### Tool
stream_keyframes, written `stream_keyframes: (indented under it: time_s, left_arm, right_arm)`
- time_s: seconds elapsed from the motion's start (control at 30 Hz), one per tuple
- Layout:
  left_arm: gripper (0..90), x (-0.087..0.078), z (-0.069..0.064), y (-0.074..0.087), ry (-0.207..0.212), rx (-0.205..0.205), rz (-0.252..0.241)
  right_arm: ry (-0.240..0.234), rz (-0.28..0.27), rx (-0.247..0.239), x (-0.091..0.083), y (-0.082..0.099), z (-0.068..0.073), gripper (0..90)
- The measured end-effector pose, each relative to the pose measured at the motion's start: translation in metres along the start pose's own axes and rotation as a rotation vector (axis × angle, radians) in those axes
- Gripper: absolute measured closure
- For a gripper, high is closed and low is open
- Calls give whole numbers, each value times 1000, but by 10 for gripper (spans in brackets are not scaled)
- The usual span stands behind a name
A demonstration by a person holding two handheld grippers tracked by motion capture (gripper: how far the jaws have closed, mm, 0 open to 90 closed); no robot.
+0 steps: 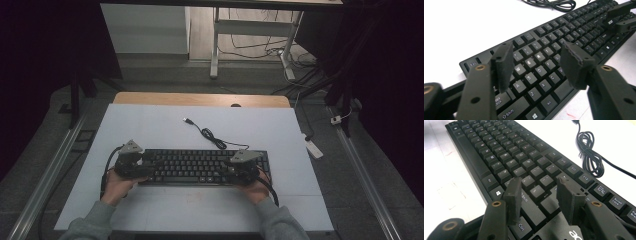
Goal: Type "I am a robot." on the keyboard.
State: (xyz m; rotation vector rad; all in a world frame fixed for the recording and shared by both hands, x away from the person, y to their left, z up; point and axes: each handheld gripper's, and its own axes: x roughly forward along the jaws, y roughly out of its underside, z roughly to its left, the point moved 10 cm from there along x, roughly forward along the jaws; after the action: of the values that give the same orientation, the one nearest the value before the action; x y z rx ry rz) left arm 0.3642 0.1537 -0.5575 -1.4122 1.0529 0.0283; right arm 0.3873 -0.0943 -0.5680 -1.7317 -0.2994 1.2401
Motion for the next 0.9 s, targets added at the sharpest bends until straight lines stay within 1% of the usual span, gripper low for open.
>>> stream_keyframes:
  time_s: [0.2,0.33,0.4,0.43,0.57,0.7,0.83,0.9]
  left_arm:
    - [389,1,1,1,1,-3,11]
    - [382,2,0,2,1,-2,18]
    - [378,3,0,2,1,-4,23]
    - [377,3,-1,2,1,-3,24]
    - [376,3,-1,3,1,-3,26]
    - [375,4,-2,3,3,-1,31]
    - [372,6,-3,3,4,0,36]
    - [372,6,-3,4,5,1,38]
  right_arm:
    - [-3,-5,2,0,-1,0,556]
    - [-18,-25,16,-1,-5,3,555]
    - [-18,-28,8,-1,-6,4,555]
    - [-20,-32,12,-1,-7,5,555]
    - [-22,-29,1,-1,-9,7,555]
    - [-35,-40,0,1,-13,11,556]
    - [-58,-56,12,5,-19,17,561]
    - [-65,-54,6,7,-21,20,568]
